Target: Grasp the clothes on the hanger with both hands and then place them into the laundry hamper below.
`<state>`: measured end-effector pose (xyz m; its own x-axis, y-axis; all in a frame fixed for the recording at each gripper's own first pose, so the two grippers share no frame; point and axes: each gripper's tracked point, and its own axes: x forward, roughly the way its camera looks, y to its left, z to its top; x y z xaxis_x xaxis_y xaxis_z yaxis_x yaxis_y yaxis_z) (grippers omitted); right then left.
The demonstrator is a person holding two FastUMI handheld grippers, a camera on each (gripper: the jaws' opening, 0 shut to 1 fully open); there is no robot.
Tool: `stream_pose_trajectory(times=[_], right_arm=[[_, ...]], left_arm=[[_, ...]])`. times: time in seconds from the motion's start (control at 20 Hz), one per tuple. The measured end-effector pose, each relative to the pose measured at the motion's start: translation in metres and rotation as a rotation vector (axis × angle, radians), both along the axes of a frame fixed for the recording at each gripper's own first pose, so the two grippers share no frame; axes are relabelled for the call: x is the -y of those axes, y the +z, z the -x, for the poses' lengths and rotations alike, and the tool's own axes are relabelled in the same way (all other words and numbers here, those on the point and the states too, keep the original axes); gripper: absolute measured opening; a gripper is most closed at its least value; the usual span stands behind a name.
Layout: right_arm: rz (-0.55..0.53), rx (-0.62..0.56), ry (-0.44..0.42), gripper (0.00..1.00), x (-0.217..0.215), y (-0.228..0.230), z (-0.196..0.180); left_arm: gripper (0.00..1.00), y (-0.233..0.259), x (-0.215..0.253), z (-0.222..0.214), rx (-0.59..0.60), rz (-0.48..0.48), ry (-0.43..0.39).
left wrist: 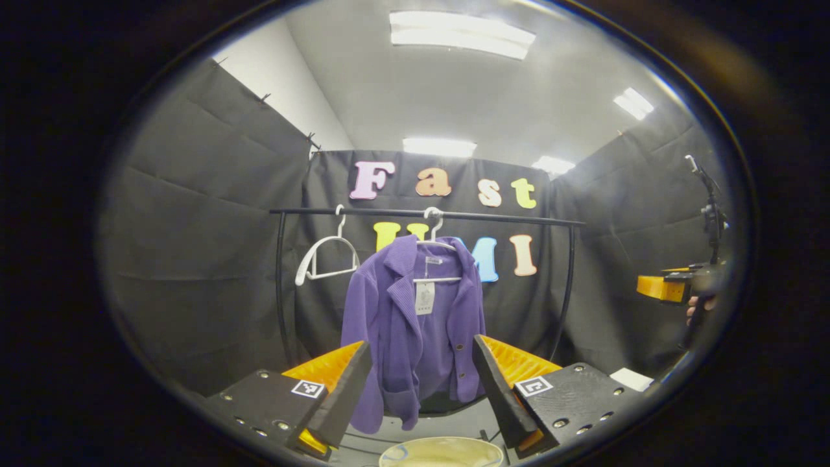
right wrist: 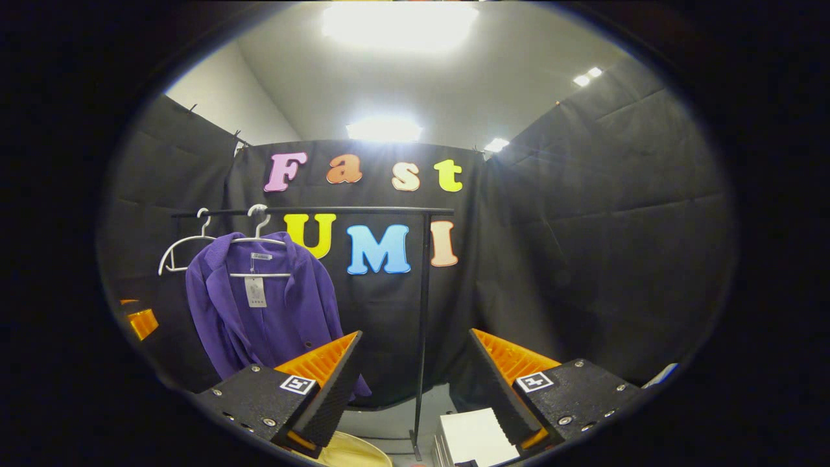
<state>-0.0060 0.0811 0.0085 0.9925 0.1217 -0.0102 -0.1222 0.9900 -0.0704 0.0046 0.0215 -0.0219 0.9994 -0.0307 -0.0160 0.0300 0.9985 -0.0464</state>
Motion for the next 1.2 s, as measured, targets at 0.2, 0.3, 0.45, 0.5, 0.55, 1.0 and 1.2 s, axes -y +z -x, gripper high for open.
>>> stream_pose_trajectory(times=[0.2, 0.3, 0.45, 0.5, 0.55, 1.0, 1.2], right_arm=[[-0.001, 0.037, 0.072, 0.96, -0.04, 0.026, -0.008], [-0.011, 0.042, 0.13, 0.96, -0.07, 0.037, -0.009], [0.0, 0.041, 0.204, 0.96, -0.106, 0.05, -0.018], [0.003, 0.036, 0.221, 0.96, -0.115, 0.052, -0.02], [0.003, 0.03, 0.236, 0.95, -0.121, 0.055, -0.022], [-0.062, 0.02, 0.314, 0.96, -0.173, 0.07, -0.108], [-0.086, -0.037, 0.386, 0.96, -0.204, 0.048, -0.157]], left_arm=[[0.9, 0.002, -0.016, -0.006, -0.026, 0.004, 0.038], [0.9, 0.015, -0.017, -0.008, -0.02, -0.01, 0.037], [0.9, 0.036, -0.02, -0.017, -0.004, -0.034, 0.052], [0.9, 0.04, -0.018, -0.022, -0.001, -0.032, 0.052], [0.9, 0.044, -0.015, -0.028, 0.004, -0.027, 0.051], [0.95, 0.055, -0.023, -0.101, -0.05, 0.069, 0.19], [0.95, 0.051, -0.029, -0.148, -0.063, 0.081, 0.269]])
